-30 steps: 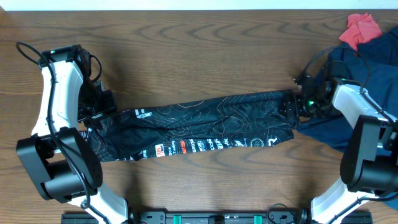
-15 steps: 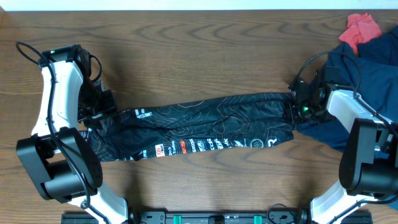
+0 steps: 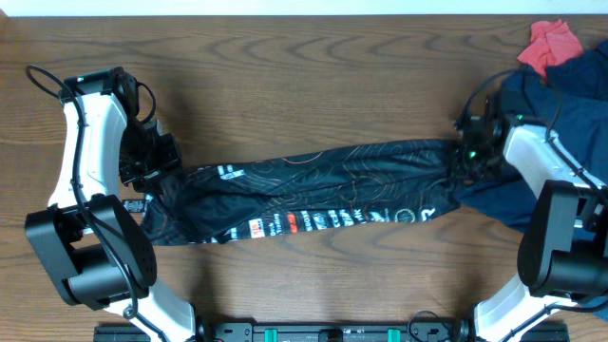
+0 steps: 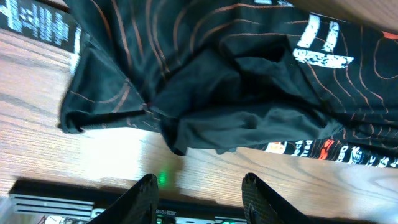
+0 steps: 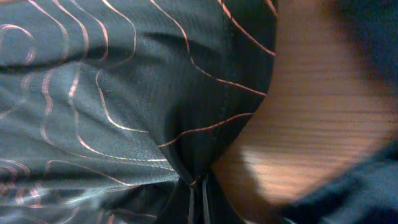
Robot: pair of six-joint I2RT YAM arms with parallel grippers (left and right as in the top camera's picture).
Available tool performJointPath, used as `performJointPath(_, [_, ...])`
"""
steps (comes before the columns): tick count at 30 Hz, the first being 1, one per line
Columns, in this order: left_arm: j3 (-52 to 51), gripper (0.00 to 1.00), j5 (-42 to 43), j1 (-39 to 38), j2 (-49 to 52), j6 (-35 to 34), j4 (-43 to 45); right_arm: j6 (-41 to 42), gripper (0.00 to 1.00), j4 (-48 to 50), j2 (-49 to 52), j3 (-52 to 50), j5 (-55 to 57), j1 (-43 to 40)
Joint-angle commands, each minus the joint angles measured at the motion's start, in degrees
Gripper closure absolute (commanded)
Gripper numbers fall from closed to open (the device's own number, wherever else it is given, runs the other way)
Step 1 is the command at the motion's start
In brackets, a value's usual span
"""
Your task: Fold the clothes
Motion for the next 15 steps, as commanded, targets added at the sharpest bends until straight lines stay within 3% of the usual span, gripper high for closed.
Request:
performJointPath(1, [0.07, 0.53, 1.16, -0.15, 0.52, 0.37, -0.31, 2.40, 0.99, -3.21, 0.11, 5.31, 3.91, 1.60])
performJointPath(8, [0.04, 0.53, 1.11, -0.15, 0.52, 0.57, -0.31, 4.31, 0.99, -10.64, 0.07, 12.31, 3.76, 12.35])
performJointPath(15, [0.04, 0.53, 1.11, -0.15, 0.52, 0.59, -0.35, 10.91, 0.99, -9.73, 0.20, 13.22, 3.63, 27.26])
